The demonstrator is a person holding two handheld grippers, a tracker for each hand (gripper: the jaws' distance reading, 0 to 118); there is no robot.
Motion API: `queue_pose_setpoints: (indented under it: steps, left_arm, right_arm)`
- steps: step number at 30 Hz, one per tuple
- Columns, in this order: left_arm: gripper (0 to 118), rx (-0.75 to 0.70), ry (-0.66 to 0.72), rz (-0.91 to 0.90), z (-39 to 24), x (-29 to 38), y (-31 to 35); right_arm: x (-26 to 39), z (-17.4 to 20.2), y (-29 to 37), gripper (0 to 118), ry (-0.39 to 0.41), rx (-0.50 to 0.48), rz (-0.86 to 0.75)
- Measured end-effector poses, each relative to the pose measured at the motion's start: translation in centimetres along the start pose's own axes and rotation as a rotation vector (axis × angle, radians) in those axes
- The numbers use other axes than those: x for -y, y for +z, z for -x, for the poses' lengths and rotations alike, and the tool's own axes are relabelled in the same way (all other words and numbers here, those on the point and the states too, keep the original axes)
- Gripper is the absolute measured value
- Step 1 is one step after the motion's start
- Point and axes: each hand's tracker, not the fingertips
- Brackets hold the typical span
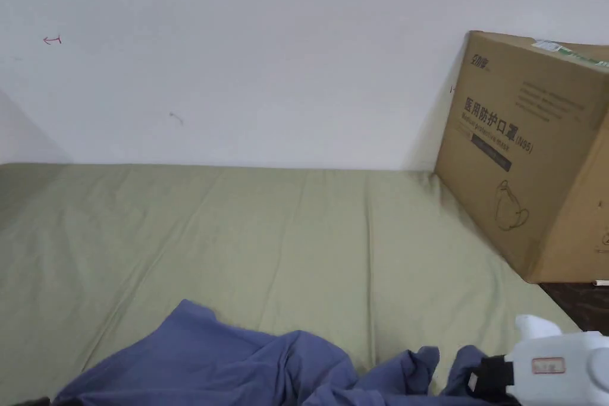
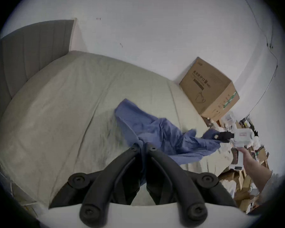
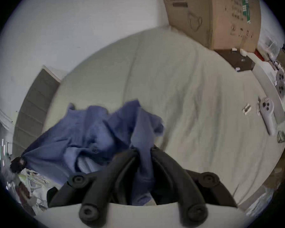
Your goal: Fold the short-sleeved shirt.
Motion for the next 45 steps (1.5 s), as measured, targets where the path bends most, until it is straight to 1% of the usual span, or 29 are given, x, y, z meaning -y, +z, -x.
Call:
queue_pose_setpoints:
  steps: [4, 6, 7, 9, 11, 14, 15, 17, 20, 26, 30, 33, 37, 42, 43, 45]
  left_arm:
    - [4, 0.047, 0.028, -0.109, 0.5, -4.0, 2.0]
    - [4, 0.055, 0.029, -0.18, 0.6, -6.1, 2.9]
    - [4, 0.074, 0.029, -0.215, -0.8, -7.0, 3.4]
    - [4, 0.104, 0.033, -0.236, -1.1, -9.2, 3.8]
    - [4, 0.131, 0.011, -0.26, -1.9, -11.5, 3.8]
    - [4, 0.13, -0.054, -0.281, -3.5, -14.9, 3.6]
    - [4, 0.125, -0.077, -0.287, -4.4, -15.9, 3.4]
    - [4, 0.111, -0.123, -0.305, -5.3, -17.7, 3.2]
    - [4, 0.1, -0.142, -0.34, -6.4, -20.1, 2.8]
    - [4, 0.1, -0.145, -0.378, -7.8, -24.7, 0.8]
    - [4, 0.078, -0.165, -0.411, -8.4, -27.2, -1.3]
    - [4, 0.062, -0.159, -0.446, -9.0, -28.8, -2.5]
    - [4, 0.047, -0.167, -0.497, -9.8, -31.4, -3.9]
    - [4, 0.016, -0.176, -0.554, -10.3, -34.0, -5.1]
    - [4, 0.013, -0.177, -0.558, -11.3, -33.3, -5.0]
    - [4, 0.01, -0.171, -0.548, -11.2, -32.9, -5.7]
  right_arm:
    - [-2.3, 0.6, 6.3, 4, -0.042, -0.078, -0.093]
    - [-3.6, 0.6, 8.8, 4, -0.081, -0.135, -0.137]
    - [-4.4, 0.7, 9.9, 4, -0.118, -0.155, -0.17]
    - [-5.6, 1.4, 12.0, 4, -0.15, -0.203, -0.205]
    - [-7.2, 2.0, 13.6, 4, -0.153, -0.217, -0.245]
    - [-9.9, 3.5, 15.4, 4, -0.124, -0.207, -0.309]
    - [-11.0, 4.1, 16.1, 4, -0.098, -0.201, -0.339]
    - [-13.0, 5.1, 16.8, 4, -0.071, -0.199, -0.38]
    - [-16.3, 6.3, 17.6, 4, -0.056, -0.192, -0.421]
    - [-22.6, 9.2, 18.3, 4, -0.003, -0.128, -0.532]
    - [-27.1, 10.2, 17.6, 4, 0.003, -0.124, -0.585]
    - [-29.0, 11.4, 17.3, 4, -0.017, -0.116, -0.62]
    - [-31.8, 12.6, 16.8, 4, -0.017, -0.1, -0.683]
    - [-32.9, 13.6, 16.7, 4, -0.016, -0.099, -0.772]
    - [-32.7, 13.6, 16.4, 4, -0.015, -0.093, -0.782]
    - [-32.2, 13.0, 15.2, 4, -0.017, -0.089, -0.787]
